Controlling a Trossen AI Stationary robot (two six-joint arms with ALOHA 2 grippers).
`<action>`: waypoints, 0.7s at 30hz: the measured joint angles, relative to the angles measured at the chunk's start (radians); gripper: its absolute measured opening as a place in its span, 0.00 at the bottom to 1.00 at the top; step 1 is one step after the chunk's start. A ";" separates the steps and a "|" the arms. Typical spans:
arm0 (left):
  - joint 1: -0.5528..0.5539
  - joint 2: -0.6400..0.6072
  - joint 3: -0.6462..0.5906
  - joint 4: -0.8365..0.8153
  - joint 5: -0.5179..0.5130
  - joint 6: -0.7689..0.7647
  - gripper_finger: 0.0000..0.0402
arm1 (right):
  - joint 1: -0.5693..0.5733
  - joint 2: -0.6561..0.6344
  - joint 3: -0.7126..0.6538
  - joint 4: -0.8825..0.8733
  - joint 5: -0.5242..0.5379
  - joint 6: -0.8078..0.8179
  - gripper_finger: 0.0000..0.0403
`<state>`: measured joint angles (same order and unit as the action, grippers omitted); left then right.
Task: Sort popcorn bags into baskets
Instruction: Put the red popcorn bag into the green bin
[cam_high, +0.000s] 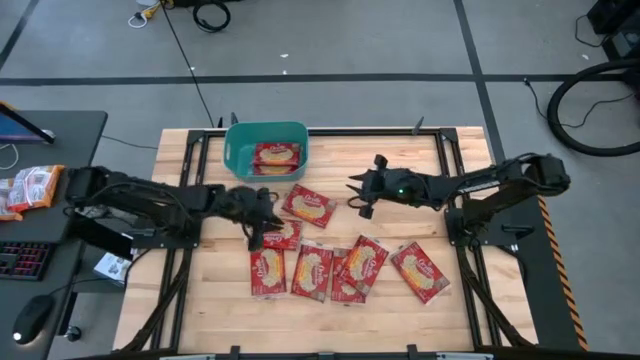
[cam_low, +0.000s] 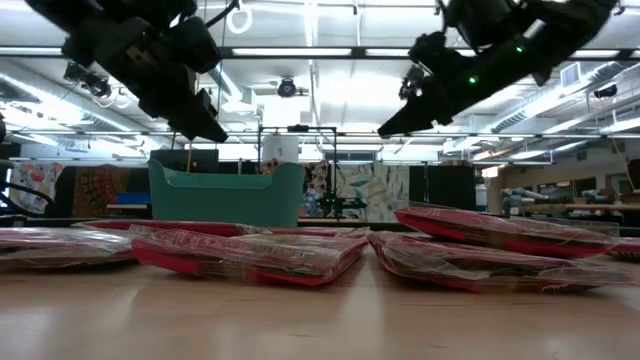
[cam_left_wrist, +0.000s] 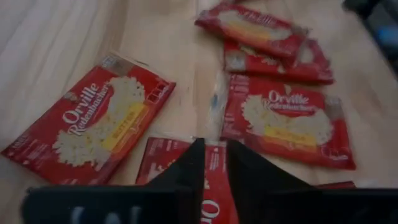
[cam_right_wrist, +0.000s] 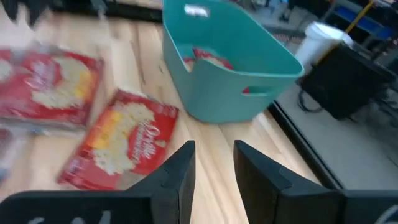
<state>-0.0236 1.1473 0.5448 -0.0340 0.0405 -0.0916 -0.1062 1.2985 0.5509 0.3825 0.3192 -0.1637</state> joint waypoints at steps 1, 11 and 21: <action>-0.027 0.017 0.024 -0.033 -0.036 -0.001 0.23 | 0.000 -0.004 -0.026 0.037 -0.002 0.009 0.28; -0.260 0.206 0.227 -0.414 -0.374 -0.088 0.48 | 0.023 -0.020 -0.055 0.174 -0.007 0.033 0.28; -0.342 0.392 0.275 -0.403 -0.396 -0.222 0.49 | 0.116 -0.003 -0.056 0.066 0.107 0.033 0.28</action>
<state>-0.3660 1.5390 0.8200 -0.4368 -0.3555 -0.3135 0.0100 1.2956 0.4953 0.4485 0.4267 -0.1307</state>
